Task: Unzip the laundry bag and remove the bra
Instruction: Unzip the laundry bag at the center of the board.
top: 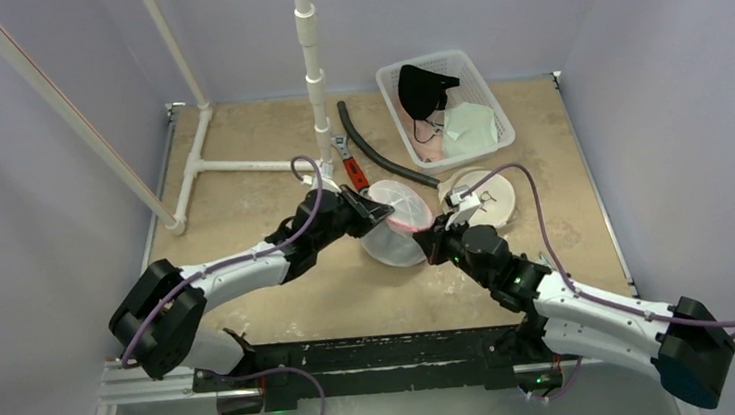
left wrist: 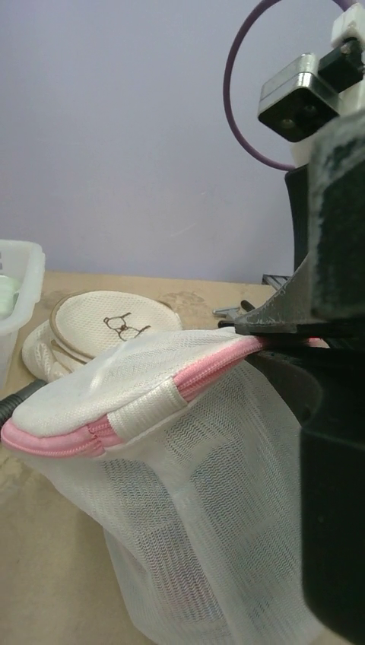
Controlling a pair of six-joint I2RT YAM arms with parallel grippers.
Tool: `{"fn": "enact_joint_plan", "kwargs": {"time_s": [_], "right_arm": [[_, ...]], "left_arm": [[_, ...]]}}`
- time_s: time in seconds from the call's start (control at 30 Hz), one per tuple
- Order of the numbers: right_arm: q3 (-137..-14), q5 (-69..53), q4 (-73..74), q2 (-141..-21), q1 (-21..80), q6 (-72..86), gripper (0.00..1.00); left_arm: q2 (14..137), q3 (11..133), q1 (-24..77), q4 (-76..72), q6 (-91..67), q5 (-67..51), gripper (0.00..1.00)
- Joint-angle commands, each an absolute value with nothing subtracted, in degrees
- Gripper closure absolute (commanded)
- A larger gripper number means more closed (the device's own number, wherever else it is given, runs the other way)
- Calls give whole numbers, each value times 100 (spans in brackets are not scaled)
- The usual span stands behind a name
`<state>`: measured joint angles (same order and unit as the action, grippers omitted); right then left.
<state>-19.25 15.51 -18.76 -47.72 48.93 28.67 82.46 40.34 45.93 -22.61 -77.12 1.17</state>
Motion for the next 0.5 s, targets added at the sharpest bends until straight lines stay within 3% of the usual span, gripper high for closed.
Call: {"fn": "enact_joint_plan", "kwargs": {"time_s": [0.0,0.47], "right_arm": [[-2251,2119,-2015,-4998,4916,2749,100],[-2319,3133,-2215,-5826,4916,3371,100]], "left_arm": [[7819,3690,4053,-2242,-7113,-802,100],[6953,4043,2958,-797,-5688,-2190,100]]}}
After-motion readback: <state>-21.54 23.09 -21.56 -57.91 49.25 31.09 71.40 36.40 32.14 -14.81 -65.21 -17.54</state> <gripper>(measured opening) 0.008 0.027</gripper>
